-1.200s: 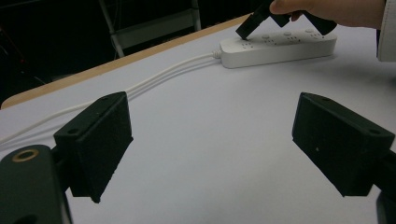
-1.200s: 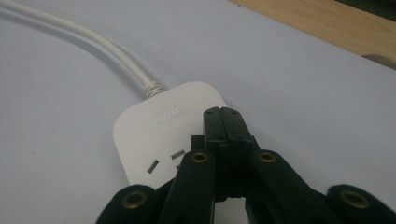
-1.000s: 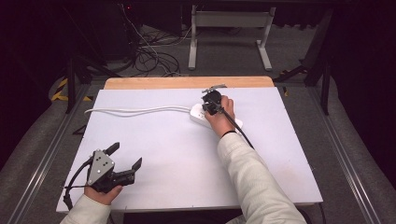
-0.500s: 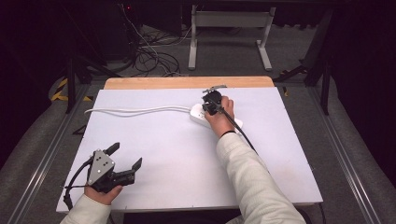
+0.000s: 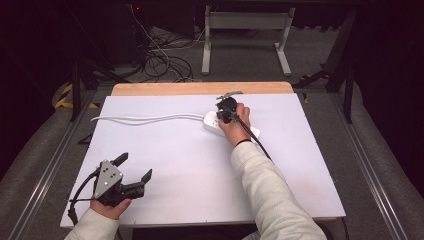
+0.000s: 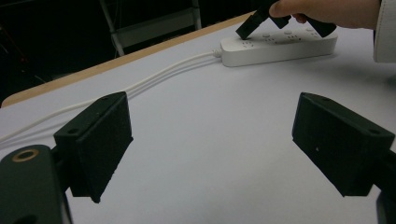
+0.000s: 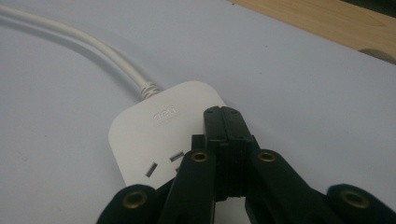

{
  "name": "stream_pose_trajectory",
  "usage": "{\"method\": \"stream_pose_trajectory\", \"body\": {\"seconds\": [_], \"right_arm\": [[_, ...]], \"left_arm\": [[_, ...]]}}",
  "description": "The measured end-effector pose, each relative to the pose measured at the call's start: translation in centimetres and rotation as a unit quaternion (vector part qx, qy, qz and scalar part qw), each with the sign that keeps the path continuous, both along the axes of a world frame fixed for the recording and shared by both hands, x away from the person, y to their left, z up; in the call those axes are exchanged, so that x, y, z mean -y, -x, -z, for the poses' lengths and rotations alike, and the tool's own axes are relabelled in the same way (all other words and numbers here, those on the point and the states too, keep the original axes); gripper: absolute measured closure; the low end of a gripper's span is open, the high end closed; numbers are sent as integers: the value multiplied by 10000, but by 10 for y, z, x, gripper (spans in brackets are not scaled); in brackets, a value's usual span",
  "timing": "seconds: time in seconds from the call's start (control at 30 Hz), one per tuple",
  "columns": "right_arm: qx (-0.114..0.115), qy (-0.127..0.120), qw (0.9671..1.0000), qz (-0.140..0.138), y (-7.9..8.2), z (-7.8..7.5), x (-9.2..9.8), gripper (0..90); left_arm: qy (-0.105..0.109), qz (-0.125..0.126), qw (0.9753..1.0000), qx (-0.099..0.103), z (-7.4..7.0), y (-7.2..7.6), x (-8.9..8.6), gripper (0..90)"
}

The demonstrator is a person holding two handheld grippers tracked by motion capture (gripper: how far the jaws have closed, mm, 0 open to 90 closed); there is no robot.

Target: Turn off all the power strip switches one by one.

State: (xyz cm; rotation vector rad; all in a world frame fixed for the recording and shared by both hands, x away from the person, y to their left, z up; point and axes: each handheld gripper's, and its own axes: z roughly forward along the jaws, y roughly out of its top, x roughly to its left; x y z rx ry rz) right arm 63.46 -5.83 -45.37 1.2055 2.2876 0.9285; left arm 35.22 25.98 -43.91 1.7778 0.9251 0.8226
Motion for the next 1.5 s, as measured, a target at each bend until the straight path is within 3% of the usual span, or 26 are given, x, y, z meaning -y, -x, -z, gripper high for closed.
{"method": "stream_pose_trajectory", "body": {"seconds": [0.2, 0.3, 0.57, 0.93, 1.17, 1.4, 1.5], "right_arm": [[37, 99, 9999, -70, 1, -8, 0, 900], [294, -127, 9993, -183, 8, -17, 2, 900], [517, -283, 9971, -482, 26, -36, -4, 900], [500, -406, 9965, -538, 32, -46, 0, 900], [621, -453, 9951, -617, 41, -59, 8, 900], [662, -663, 9924, -792, 55, -70, 18, 900], [635, -754, 9919, -802, 63, -75, 26, 815]], "left_arm": [[32, -15, 10000, -1, 0, 0, -1, 129], [19, -19, 10000, -11, 0, -1, -1, 129], [-11, 4, 10000, -10, 0, -2, 0, 129], [7, -5, 10000, -20, 0, -2, 0, 129], [20, 1, 10000, -40, 0, -2, 0, 128], [223, -6, 9996, -196, 0, -5, -4, 122], [191, -28, 9997, -172, 0, -4, -4, 122]]}}
